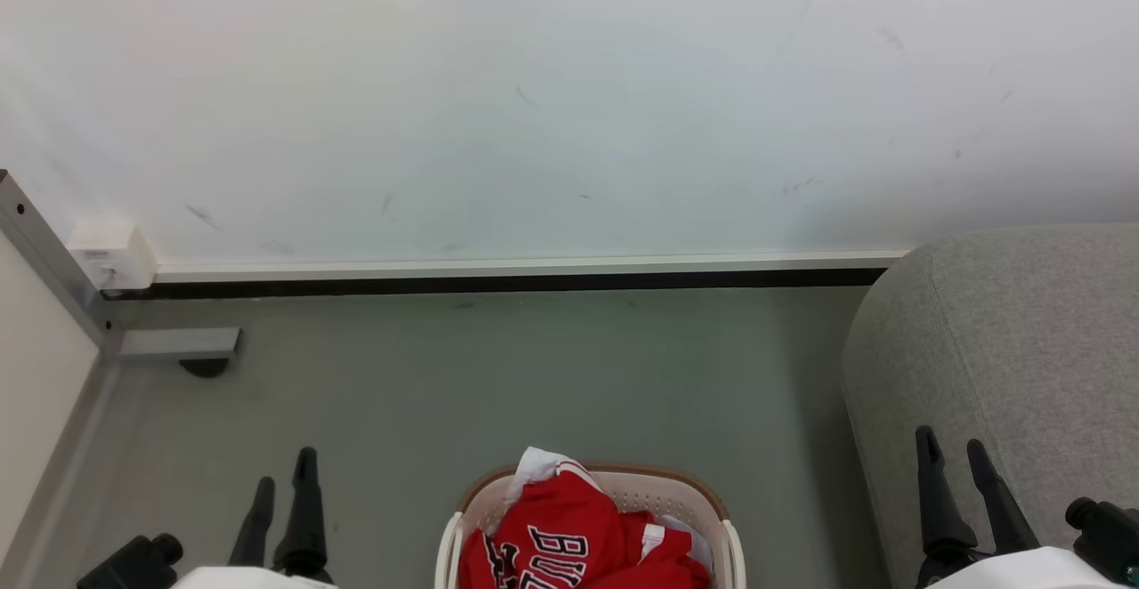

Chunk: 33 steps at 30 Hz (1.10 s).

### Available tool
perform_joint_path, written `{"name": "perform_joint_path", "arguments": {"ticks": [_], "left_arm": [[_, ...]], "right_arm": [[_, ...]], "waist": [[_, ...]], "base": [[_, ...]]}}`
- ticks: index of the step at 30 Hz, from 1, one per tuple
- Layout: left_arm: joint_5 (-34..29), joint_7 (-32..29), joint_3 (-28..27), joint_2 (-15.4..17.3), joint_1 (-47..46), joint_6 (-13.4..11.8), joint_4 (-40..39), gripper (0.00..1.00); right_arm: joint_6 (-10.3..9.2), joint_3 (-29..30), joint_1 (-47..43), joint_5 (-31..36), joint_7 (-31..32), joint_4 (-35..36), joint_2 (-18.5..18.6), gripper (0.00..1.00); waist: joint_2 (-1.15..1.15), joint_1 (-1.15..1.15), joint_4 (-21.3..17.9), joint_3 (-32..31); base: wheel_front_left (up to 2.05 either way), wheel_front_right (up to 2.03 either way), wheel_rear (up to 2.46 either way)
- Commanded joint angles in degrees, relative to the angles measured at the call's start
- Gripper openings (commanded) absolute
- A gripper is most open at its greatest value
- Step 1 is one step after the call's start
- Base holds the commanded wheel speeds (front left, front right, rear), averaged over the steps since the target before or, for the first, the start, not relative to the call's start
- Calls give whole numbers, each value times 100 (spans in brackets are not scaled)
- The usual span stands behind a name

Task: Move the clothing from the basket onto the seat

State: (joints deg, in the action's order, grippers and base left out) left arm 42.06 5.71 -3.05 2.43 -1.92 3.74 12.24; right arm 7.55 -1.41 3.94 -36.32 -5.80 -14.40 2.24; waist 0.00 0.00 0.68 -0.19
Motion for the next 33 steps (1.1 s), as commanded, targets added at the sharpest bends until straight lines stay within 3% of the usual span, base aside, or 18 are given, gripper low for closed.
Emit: {"name": "perform_joint_path", "arguments": {"ticks": [1, 33], "left_arm": [[-223, 79, -15, 48, -12, 11, -76, 100], [-2426, 544, 27, 121, 182, -57, -131, 100]], "right_arm": [[-5, -15, 42, 187, -61, 45, 63, 100], [-8, -97, -48, 1813, -540, -73, 76, 100]], "waist": [[0, 0, 2, 0], [0, 0, 23, -20]], "base": [[0, 0, 0], [0, 0, 0]]}}
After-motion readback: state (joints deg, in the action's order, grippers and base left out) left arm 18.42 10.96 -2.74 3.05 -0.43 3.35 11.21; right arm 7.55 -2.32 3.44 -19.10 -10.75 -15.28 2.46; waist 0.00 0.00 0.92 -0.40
